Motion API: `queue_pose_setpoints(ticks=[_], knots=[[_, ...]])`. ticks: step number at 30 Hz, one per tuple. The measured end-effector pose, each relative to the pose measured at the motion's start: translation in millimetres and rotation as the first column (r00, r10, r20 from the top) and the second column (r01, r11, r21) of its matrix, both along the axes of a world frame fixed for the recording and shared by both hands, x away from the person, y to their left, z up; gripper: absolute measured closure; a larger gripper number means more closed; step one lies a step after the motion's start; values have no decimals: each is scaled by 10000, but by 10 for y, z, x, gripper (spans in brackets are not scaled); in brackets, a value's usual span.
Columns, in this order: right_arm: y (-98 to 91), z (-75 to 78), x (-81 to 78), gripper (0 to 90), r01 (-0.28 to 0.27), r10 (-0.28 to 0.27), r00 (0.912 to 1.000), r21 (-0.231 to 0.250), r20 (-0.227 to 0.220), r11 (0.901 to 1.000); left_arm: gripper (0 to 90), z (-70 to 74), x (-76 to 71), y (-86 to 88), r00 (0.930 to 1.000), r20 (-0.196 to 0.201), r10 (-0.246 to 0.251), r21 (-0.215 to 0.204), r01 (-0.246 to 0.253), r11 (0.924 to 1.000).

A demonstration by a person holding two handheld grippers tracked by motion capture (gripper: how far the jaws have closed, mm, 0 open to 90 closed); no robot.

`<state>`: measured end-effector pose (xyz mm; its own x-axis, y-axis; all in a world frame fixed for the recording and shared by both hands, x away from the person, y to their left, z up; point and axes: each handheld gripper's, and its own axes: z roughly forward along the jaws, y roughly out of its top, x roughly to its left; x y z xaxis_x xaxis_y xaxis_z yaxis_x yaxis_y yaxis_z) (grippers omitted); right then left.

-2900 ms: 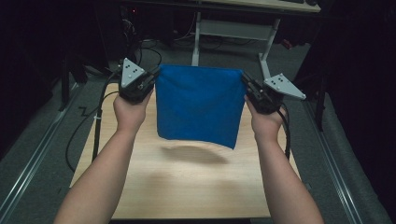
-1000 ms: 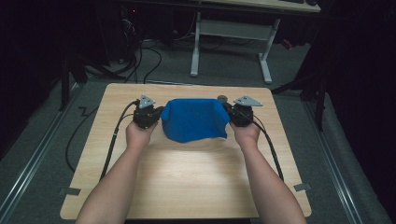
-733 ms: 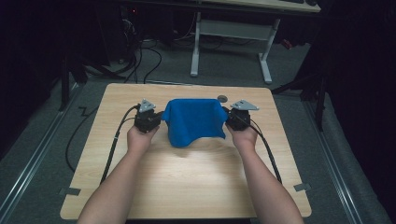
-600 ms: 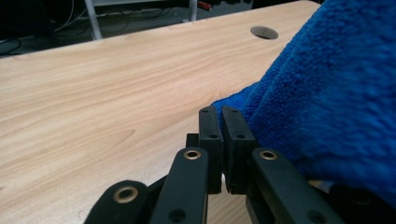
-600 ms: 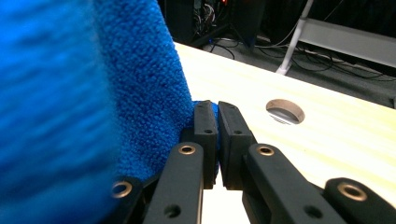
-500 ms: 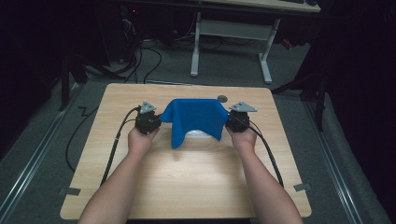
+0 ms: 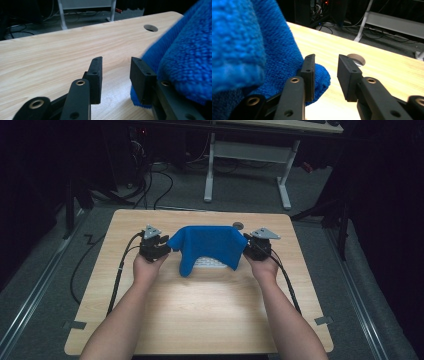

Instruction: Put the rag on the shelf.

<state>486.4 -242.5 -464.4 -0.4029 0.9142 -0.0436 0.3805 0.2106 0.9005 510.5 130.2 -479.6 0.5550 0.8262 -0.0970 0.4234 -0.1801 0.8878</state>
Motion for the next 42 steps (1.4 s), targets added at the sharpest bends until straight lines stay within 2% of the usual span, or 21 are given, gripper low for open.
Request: queue_pose_setpoints(ticks=[9, 16, 20, 32, 35, 42], knots=[[-90, 200, -9, 634, 72, -73, 9997, 33, 254, 10000, 613, 172, -26, 108, 9994, 115, 330, -60, -330, 9994], [-168, 347, -84, 616, 180, -182, 9986, 39, 497, 9998, 613, 316, -93, 141, 9984, 397, 404, 8, -405, 9992], [-225, 362, -118, 612, 326, -338, 9990, 381, 291, 9987, 612, 331, -130, 137, 9982, 443, 408, 96, -413, 9991], [-239, 426, -245, 582, 228, -224, 9990, -87, 397, 9997, 593, 308, -263, 287, 9967, 503, 634, -66, -631, 9980], [-248, 414, -282, 583, 252, -244, 9982, -126, 552, 9996, 588, 281, -315, 326, 9965, 504, 666, -82, -662, 9978], [-288, 393, -383, 560, 178, -168, 9992, -273, 354, 9995, 580, 218, -466, 444, 9962, 493, 712, -213, -702, 9973]])
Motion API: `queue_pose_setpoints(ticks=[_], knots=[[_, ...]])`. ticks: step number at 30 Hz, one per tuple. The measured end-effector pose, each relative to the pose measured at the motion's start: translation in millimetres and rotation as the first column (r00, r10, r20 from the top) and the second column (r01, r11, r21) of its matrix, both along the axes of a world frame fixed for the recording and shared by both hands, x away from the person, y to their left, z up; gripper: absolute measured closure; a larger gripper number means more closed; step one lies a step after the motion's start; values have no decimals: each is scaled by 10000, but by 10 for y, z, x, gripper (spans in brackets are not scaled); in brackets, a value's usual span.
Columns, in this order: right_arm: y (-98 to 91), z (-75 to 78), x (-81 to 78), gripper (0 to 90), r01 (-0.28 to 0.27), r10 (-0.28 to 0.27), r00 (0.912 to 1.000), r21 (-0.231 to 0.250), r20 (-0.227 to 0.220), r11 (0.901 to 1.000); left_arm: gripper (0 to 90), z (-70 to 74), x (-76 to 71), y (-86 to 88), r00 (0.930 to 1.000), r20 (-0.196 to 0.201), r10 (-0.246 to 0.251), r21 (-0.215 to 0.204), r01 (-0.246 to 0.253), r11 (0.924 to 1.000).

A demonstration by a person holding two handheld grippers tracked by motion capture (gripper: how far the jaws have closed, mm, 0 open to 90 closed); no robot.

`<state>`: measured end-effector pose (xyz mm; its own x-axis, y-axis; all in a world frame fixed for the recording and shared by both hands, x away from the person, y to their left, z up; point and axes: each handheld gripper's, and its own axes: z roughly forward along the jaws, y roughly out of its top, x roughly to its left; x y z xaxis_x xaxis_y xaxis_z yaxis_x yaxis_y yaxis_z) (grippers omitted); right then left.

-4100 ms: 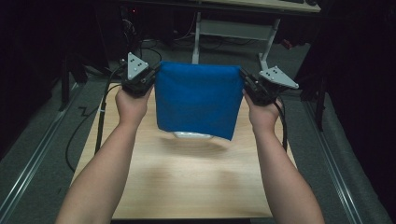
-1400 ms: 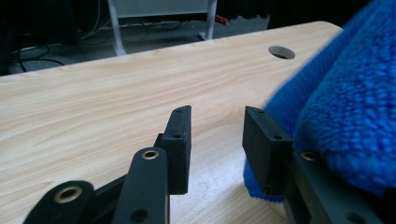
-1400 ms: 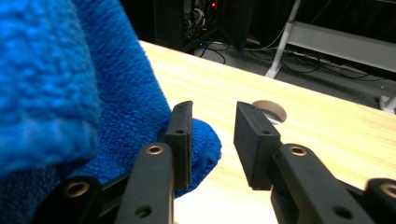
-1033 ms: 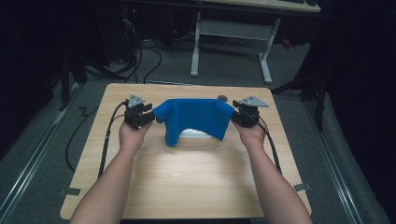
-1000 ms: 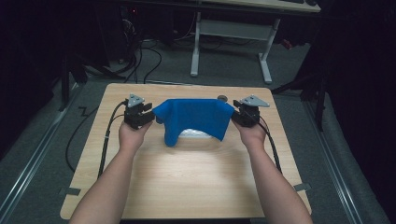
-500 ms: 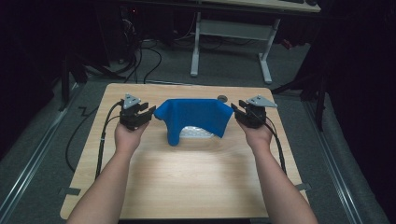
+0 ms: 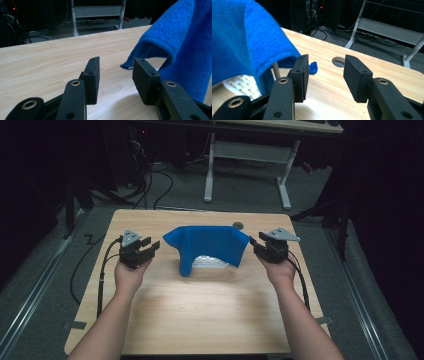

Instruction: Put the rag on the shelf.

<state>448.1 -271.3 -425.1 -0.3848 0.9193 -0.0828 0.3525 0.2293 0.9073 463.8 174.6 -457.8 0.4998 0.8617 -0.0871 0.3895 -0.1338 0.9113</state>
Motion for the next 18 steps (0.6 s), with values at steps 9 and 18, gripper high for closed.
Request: queue_pose_setpoints(ticks=[9, 18], knots=[[-7, -51, -248, 526, -305, 304, 9995, 142, 75, 9994, 565, -120, -284, 84, 9997, -96, -213, -89, 212, 9997], [84, -136, -638, 472, -659, 668, 9976, -478, 181, 9967, 535, -295, -714, 74, 9969, -265, -747, -2, 747, 9972]])
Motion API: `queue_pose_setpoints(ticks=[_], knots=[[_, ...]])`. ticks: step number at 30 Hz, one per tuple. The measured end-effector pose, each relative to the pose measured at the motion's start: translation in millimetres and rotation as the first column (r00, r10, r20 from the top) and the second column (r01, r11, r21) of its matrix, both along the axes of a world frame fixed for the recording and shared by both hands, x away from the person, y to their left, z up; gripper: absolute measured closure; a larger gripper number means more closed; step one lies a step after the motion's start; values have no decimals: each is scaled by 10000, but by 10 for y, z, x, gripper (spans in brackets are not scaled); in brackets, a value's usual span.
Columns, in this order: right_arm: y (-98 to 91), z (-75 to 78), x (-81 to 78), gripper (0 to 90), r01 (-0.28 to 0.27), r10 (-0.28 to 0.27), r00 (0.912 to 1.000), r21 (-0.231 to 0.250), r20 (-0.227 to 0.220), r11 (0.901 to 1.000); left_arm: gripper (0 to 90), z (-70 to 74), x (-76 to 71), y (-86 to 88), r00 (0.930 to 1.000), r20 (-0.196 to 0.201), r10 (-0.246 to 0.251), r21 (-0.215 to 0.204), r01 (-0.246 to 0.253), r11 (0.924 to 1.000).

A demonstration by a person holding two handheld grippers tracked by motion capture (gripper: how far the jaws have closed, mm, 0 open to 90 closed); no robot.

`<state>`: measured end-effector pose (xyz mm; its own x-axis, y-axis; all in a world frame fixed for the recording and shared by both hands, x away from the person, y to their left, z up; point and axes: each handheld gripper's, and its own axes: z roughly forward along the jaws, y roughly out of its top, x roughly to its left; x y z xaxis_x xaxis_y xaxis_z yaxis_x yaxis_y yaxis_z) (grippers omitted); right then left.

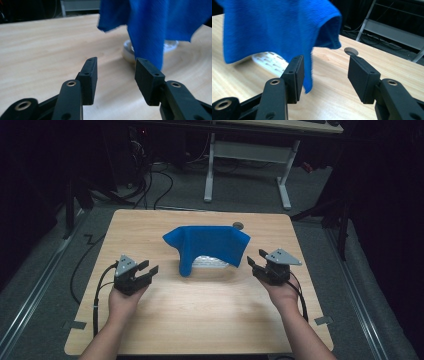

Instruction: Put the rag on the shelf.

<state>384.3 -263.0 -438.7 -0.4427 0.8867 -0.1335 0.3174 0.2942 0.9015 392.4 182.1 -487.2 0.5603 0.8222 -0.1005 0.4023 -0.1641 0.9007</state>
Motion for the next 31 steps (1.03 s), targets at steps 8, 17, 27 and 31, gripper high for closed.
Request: queue_pose_setpoints(ticks=[8, 17, 27, 31], knots=[[87, -159, -295, 423, -144, 141, 9998, -224, -138, 9996, 510, -182, -314, -32, 9981, -507, -343, 104, 348, 9993], [189, -460, -607, 369, -460, 448, 9928, -82, -1115, 9989, 473, -388, -741, -210, 9875, -1142, -1082, 652, 1162, 9911], [291, -777, -810, 361, -1018, 915, 9777, -457, -1890, 9938, 457, -348, -847, -310, 9841, -1127, -1372, 594, 1445, 9877], [281, -808, -788, 361, -1111, 1011, 9755, -407, -1954, 9930, 455, -361, -819, -295, 9835, -1206, -1351, 611, 1432, 9878]])
